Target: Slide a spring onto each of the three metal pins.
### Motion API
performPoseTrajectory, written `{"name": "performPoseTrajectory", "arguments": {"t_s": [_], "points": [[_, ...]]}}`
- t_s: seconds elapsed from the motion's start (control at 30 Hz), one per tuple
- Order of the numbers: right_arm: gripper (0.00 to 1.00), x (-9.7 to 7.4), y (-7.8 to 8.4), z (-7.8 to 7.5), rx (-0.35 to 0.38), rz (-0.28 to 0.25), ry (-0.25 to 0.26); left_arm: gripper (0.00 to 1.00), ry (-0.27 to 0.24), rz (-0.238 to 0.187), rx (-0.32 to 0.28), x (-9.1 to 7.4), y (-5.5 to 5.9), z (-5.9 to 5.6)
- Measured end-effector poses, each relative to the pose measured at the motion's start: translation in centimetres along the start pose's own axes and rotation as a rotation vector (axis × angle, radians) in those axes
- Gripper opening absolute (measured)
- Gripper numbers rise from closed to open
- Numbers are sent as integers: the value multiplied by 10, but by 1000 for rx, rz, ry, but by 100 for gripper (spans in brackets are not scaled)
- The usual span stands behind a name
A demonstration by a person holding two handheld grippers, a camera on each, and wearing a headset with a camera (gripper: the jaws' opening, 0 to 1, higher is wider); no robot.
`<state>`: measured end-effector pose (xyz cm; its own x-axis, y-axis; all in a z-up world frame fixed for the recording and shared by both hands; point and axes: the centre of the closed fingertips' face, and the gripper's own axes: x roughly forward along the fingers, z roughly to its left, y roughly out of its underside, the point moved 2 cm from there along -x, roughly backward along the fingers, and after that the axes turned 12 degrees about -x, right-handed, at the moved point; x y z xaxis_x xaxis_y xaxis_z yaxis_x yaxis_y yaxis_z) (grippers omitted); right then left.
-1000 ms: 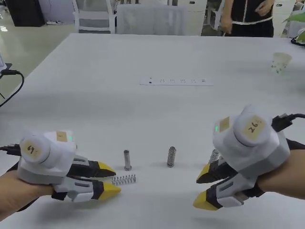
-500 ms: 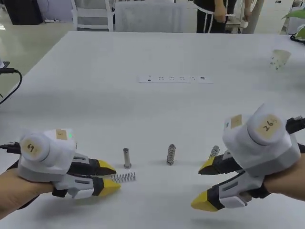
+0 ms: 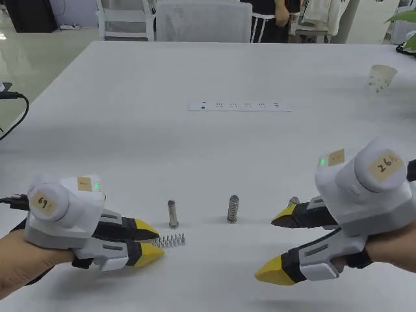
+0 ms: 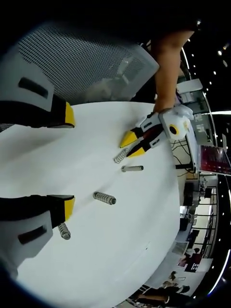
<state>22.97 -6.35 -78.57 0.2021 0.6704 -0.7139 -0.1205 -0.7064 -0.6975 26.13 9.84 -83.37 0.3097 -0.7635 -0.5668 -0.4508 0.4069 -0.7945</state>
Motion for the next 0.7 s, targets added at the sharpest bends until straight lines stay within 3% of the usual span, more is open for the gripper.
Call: {"name": "performPoseTrajectory", "arguments": {"t_s": [0.7], "points": [[59,-4,4,-2,31,-28,18,3,-9,10,29,1,2,-2]]}}
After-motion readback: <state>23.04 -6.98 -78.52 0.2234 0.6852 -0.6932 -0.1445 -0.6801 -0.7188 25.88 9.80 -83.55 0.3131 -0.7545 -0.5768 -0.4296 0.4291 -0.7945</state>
